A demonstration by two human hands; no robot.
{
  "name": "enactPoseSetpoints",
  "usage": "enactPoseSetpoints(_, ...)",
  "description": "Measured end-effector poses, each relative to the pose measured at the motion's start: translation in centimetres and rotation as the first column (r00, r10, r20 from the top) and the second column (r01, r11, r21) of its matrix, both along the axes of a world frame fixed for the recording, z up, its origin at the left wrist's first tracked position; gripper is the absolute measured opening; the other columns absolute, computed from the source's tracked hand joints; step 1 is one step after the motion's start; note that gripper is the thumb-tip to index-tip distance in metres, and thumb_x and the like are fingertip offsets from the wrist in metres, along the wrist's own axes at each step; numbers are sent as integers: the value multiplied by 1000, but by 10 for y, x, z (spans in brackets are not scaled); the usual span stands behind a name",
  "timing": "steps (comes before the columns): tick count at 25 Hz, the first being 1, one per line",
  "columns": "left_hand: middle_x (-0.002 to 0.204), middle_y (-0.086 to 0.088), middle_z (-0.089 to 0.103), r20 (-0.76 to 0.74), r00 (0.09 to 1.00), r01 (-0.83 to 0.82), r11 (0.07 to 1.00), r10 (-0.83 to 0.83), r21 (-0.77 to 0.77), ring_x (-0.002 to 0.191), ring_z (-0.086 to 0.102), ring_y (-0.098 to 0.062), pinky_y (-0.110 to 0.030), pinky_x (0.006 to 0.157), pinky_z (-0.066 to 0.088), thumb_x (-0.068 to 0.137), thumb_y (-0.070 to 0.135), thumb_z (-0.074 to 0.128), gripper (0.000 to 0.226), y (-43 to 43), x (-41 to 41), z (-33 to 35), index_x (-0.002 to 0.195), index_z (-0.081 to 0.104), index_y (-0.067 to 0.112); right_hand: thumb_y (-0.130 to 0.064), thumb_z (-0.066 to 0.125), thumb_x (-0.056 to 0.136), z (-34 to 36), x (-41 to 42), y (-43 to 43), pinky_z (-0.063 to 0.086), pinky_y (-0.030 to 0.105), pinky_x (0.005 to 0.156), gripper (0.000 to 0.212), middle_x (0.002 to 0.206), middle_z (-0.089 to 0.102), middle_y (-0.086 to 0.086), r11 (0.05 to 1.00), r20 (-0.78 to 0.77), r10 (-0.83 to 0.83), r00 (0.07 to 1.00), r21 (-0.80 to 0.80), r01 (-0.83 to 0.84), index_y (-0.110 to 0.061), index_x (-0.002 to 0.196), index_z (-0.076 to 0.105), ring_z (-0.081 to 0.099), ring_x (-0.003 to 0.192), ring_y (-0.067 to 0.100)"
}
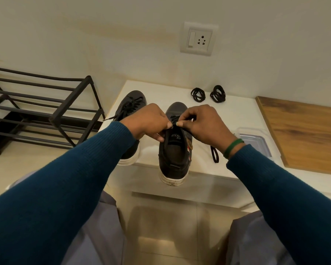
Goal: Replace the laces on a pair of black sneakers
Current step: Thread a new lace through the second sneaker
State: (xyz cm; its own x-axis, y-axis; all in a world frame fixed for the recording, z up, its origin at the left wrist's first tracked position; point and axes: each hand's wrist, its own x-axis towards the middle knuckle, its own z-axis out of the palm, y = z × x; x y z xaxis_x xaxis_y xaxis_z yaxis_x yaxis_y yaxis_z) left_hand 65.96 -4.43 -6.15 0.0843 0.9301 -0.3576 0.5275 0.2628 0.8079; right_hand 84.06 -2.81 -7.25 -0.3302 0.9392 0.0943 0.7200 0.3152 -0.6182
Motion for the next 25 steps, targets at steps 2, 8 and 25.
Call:
enactPoseSetpoints(2,100,-15,72,25,999,-31,999,32,-41,87,74,-24,-29,67,63,98,8,60,14,0,0,0,101,72,4,-22,69,93,-2,-4,-3,37,14,61,8,85,64,-9,1000,39,12,999,17,-13,-24,86,66,57,78,3)
enactPoseSetpoints(8,115,-22,69,89,992,-71,988,84,-138,89,69,-22,-30,66,63,100,7,55,21,0,2,2,114,66,-4,-12,59,97,-15,-16,-11,42,20,64,7,90,63,2,997,18,0,1000,73,-2,-13,90,62,57,82,16)
enactPoseSetpoints(25,80,-12,66,186,971,-126,984,148,-125,70,65,-16,-28,73,61,98,-2,50,19,0,6,-3,87,66,0,-22,69,93,-23,-21,-19,50,19,73,10,90,64,-7,995,-69,-57,996,80,62,-19,100,63,60,84,9)
